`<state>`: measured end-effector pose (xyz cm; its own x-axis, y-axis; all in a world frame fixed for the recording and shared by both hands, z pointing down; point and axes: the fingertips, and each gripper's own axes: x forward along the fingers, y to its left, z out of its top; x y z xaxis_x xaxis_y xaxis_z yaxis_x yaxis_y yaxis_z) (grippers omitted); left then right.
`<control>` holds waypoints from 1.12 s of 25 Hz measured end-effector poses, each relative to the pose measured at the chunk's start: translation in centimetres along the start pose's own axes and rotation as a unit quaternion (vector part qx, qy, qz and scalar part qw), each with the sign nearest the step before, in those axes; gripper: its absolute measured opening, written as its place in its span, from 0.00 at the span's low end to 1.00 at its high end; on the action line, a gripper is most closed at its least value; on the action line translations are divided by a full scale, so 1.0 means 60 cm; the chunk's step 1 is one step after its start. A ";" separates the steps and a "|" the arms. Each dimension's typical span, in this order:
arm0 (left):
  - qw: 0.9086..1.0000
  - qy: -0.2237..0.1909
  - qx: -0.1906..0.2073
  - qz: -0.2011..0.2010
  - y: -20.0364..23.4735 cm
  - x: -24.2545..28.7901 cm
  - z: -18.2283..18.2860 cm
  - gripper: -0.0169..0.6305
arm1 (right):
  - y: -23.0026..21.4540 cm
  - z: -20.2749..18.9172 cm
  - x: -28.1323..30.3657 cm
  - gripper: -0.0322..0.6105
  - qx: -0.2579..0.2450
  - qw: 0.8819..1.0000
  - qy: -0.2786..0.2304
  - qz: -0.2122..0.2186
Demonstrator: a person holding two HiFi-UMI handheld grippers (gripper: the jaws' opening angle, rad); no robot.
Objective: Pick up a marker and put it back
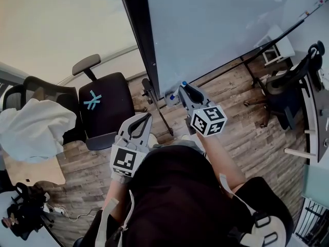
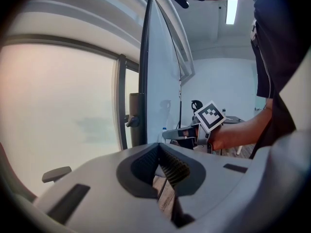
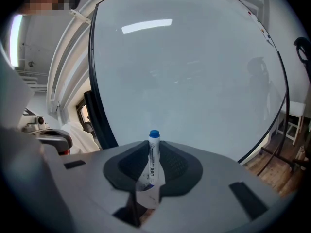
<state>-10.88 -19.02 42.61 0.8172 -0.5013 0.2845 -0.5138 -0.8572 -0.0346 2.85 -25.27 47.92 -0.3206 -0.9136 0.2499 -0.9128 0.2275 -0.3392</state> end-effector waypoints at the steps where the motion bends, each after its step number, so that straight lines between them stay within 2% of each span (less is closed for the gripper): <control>1: 1.000 -0.001 -0.001 -0.001 0.000 0.002 0.000 0.04 | 0.000 0.005 -0.003 0.17 0.001 1.000 -0.003 -0.001; 18: 0.998 -0.026 -0.004 -0.058 -0.041 0.056 0.029 0.04 | 0.008 0.115 -0.093 0.17 0.001 0.997 -0.072 -0.003; 28: 0.995 -0.039 -0.002 -0.094 -0.068 0.089 0.053 0.04 | -0.011 0.170 -0.169 0.17 -0.016 0.993 -0.114 -0.036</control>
<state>-3.60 -18.55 41.20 0.9170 -0.3395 0.2095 -0.3505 -0.9364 0.0167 9.27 -19.61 36.39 -0.1915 -0.9796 0.0603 -0.9401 0.1654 -0.2981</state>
